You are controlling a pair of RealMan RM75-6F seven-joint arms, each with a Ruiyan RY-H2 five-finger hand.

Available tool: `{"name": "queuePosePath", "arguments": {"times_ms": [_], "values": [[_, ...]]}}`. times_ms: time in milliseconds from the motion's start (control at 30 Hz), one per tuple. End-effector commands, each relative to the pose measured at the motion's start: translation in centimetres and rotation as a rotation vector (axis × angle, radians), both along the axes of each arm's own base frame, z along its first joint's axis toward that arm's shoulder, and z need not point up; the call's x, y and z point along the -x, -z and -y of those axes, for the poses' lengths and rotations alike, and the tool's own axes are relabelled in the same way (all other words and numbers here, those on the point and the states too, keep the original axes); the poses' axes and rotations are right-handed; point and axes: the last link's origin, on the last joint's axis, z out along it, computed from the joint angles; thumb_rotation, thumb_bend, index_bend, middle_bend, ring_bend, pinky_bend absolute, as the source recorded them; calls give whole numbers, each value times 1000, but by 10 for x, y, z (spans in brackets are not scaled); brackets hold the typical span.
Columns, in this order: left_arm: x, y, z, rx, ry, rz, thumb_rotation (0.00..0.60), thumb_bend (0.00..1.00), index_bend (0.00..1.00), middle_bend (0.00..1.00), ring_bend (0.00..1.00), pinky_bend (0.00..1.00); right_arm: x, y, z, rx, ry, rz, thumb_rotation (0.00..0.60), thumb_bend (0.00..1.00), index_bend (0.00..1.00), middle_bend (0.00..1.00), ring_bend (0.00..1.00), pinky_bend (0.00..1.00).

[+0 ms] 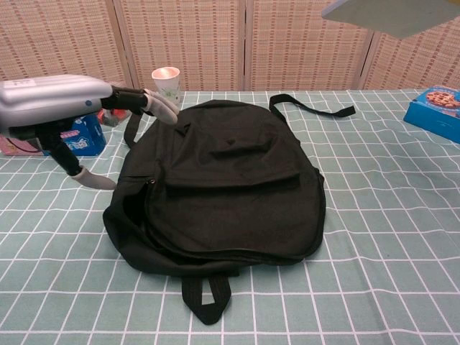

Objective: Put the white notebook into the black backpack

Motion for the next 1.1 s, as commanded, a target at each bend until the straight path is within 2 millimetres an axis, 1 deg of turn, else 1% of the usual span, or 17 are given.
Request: {"name": "queuePosePath", "arguments": {"times_ms": [33,100,233,367,500,667,733,967,1100], "values": [[-7,18,-9,-11,-2,-29,600,164,213,129,174,172,1,2,-1,-6,3,0,600,422,881,640,551,461],[-7,26,-14,-20,-4,-53,600,164,212,129,174,173,3,3,-2,-10,3,0,600,422,881,640,552,461],[-12,38,-15,-8,-30,-48,600,164,212,135,175,174,6,6,-1,-15,15,0,600,422,881,640,552,462],[-14,50,-18,-1,-28,-85,600,164,212,137,175,175,9,9,0,-24,20,6,600,421,881,640,552,461],[-5,58,-17,-9,-18,-167,600,164,202,137,175,175,11,11,-1,-34,22,12,600,421,881,640,552,461],[11,64,-10,6,-56,-223,600,164,182,137,174,175,14,14,-2,-44,27,15,600,422,881,640,552,462],[14,66,-8,12,-71,-230,600,164,172,137,174,175,14,15,-2,-46,29,19,600,421,881,640,552,462],[14,74,-11,23,-81,-236,600,163,136,137,176,175,14,17,-3,-48,32,22,600,421,881,640,552,461],[12,81,-13,42,-91,-222,600,163,134,137,176,175,14,16,-5,-47,32,24,600,421,881,640,552,461]]}}
